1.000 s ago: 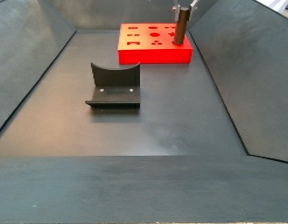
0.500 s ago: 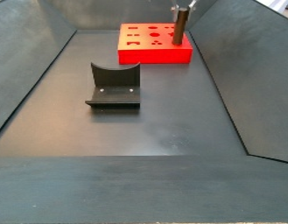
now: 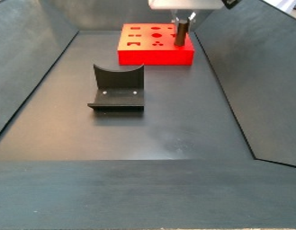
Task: Pick up the hexagon object. Move up. Move to above the board. Insert the hexagon object.
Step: Insert the hexagon object.
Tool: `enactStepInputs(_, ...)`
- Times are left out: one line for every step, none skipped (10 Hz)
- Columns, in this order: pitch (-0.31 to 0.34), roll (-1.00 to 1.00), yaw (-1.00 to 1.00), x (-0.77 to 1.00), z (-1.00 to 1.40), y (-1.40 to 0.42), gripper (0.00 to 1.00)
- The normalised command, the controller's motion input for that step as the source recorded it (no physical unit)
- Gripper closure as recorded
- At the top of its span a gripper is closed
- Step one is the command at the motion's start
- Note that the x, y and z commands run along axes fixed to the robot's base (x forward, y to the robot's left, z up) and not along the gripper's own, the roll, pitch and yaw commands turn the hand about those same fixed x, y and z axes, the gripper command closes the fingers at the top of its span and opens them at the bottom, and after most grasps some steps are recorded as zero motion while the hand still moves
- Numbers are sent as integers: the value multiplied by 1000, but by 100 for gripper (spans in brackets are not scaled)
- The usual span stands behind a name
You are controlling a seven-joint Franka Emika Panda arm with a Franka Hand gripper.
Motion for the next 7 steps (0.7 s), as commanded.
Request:
enactStepInputs(-201, 131, 0, -186, -691, -49, 100)
enactStepInputs(-233, 157, 0, -246, -734, -80, 100)
enactStepInputs(-246, 157, 0, -269, -720, -86, 100)
enactStepInputs(-107, 0, 0, -197, -149, 0, 100)
enactStepInputs(-43, 0, 0, -51, 0, 0, 100)
enactStepInputs(0, 4, 0, -11, 0, 0, 100)
enactStepInputs(0, 0, 0, 0, 0, 0, 100)
